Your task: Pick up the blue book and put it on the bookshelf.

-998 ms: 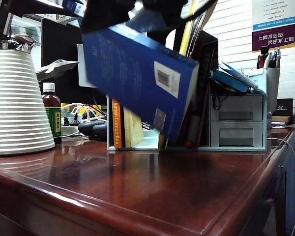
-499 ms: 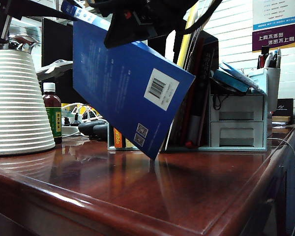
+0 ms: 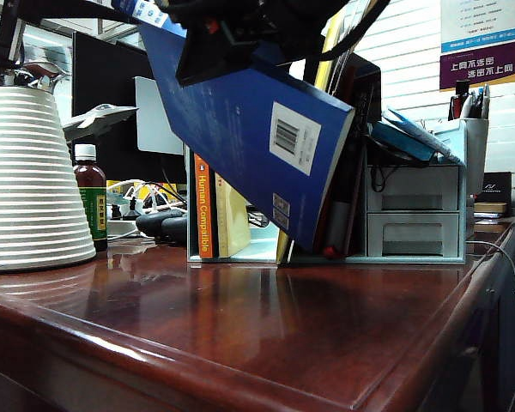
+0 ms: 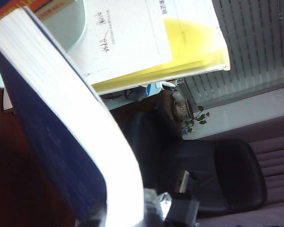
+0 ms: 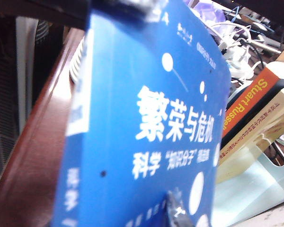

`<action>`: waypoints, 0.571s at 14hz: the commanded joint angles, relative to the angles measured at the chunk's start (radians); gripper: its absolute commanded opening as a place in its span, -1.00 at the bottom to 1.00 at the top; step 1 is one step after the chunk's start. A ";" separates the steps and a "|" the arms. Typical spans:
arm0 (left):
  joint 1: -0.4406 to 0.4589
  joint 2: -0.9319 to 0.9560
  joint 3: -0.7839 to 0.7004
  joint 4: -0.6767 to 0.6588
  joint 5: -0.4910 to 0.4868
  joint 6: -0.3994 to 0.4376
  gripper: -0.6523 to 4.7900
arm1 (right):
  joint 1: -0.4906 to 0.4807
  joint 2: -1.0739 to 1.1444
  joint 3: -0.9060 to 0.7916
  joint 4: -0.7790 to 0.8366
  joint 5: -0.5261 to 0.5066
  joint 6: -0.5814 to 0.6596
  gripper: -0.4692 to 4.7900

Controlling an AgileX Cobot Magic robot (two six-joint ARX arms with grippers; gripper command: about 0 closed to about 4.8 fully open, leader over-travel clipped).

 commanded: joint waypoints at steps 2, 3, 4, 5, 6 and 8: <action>-0.003 -0.012 0.020 0.119 0.056 -0.039 -0.78 | 0.003 0.021 0.002 0.002 -0.010 -0.073 -0.82; -0.003 -0.012 0.020 0.118 0.058 -0.039 -0.78 | 0.004 0.020 0.003 0.003 -0.009 -0.080 -0.83; -0.003 -0.012 0.020 0.119 0.058 -0.039 -0.75 | 0.004 0.020 0.003 0.003 -0.005 -0.081 -0.83; -0.003 -0.012 0.020 0.119 0.056 -0.040 -0.49 | 0.004 0.020 0.003 0.003 -0.002 -0.094 -0.83; -0.003 -0.011 0.019 0.118 0.051 -0.059 0.53 | 0.008 0.019 0.005 0.005 0.019 -0.126 -0.83; -0.003 -0.011 0.019 0.119 0.037 -0.058 1.00 | 0.018 0.014 0.019 0.011 0.048 -0.147 -0.83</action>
